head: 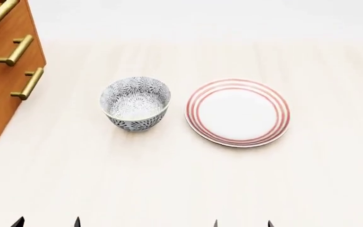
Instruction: Open the top drawer of the cabinet.
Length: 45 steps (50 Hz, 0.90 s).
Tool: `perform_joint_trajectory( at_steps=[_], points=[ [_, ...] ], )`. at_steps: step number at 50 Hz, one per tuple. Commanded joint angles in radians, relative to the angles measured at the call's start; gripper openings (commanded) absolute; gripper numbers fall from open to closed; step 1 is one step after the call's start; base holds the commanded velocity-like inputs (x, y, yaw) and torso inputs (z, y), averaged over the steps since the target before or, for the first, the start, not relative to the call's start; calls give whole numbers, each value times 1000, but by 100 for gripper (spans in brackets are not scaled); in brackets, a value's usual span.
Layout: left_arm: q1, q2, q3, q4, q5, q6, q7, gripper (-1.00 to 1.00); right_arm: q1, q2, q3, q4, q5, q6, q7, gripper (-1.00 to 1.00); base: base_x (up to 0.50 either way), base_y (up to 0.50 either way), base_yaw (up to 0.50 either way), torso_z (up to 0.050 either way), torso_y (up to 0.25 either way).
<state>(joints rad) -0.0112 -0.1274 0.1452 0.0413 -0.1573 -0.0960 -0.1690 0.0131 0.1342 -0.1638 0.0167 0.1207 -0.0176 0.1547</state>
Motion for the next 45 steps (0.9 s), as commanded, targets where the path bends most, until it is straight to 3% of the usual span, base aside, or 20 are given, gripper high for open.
perform_joint_trajectory(
  at_steps=[1, 45],
  points=[
    [-3, 8, -11, 4, 5, 2, 9, 100, 3, -10, 11, -1, -7, -1, -12, 100, 500, -20, 0, 0, 0],
    [-4, -21, 27, -7, -20, 21, -23, 100, 4, 19, -25, 0, 24, -11, 15, 100, 500, -21, 0, 0, 0]
  ],
)
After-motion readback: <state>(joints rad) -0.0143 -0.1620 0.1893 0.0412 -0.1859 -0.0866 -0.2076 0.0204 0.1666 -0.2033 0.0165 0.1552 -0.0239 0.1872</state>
